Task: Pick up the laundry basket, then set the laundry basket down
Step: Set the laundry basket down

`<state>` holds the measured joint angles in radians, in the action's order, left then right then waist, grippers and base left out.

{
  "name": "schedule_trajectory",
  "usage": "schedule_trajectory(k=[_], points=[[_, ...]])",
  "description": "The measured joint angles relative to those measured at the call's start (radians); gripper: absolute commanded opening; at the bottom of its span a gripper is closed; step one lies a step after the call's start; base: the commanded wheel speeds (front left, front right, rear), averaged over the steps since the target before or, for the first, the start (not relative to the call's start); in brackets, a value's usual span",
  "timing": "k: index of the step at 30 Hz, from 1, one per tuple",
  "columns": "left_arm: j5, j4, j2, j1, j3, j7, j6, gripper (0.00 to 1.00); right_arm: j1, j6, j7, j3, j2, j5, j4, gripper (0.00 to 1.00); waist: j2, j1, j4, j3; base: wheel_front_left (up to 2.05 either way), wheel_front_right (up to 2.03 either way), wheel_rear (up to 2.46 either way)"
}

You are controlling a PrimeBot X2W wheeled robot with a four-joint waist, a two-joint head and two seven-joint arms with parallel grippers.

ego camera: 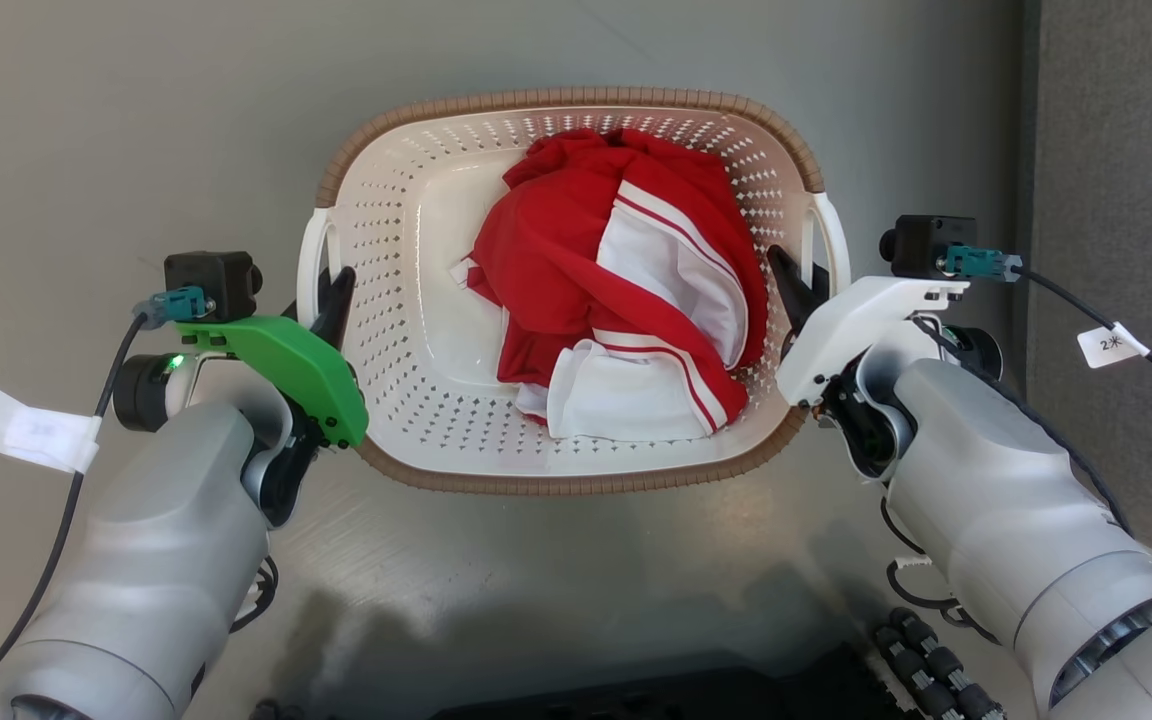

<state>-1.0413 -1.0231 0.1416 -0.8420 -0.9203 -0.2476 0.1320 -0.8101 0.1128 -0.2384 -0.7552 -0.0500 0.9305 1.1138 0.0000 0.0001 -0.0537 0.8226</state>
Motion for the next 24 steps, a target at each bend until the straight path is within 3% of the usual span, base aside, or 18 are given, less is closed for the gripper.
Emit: schedule_trajectory(k=[24], points=[[0.021,0.002,0.001,-0.052,0.011,-0.01,0.0,0.0,-0.022,-0.01,0.0,0.072,-0.007,-0.064,-0.051,0.0,0.0,-0.0001,0.0,0.065,0.0,0.0,0.0]])
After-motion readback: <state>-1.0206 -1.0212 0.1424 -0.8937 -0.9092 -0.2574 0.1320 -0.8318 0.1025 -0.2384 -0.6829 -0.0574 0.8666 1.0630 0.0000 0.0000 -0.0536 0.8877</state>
